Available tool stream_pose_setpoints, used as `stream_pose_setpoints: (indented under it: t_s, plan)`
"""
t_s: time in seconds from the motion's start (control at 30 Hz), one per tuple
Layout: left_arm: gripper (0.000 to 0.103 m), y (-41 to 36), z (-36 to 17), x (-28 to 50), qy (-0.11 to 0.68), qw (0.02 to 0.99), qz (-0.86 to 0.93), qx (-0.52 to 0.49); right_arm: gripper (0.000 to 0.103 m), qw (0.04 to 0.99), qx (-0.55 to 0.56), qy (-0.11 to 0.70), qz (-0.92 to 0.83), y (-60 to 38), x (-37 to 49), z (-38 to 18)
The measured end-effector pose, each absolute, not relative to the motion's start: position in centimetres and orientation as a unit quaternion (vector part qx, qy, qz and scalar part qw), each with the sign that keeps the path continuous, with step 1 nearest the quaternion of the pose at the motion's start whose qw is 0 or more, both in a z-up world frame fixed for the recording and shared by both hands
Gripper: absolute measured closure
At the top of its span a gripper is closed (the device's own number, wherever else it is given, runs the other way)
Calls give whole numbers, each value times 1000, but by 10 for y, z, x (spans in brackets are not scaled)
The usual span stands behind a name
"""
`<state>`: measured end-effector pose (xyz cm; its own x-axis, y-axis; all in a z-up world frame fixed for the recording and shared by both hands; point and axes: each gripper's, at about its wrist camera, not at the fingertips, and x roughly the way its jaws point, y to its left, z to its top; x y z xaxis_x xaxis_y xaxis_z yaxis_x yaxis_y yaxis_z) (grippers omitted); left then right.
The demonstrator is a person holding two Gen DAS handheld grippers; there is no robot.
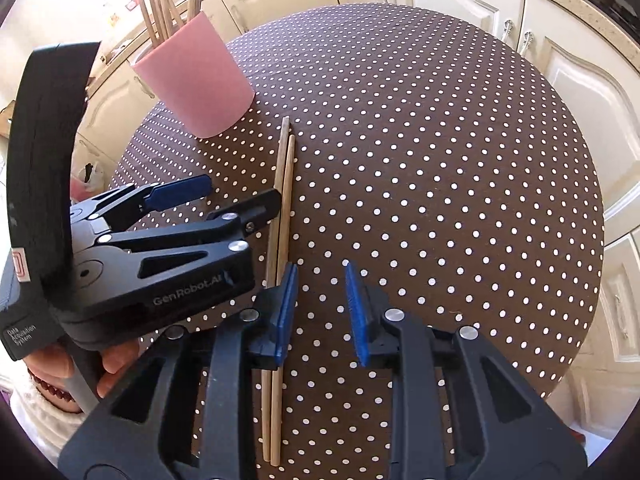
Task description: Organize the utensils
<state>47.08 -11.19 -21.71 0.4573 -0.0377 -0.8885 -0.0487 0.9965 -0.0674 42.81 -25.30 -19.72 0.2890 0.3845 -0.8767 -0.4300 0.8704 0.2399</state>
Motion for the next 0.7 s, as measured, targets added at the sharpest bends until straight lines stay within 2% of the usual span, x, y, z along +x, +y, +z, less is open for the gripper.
stream_pose_setpoints:
  t_s: [0.7]
  plan:
    - [33,-103,-223,456,522,852,-12,-32,75,799,-33,541,260,-254,418,-190]
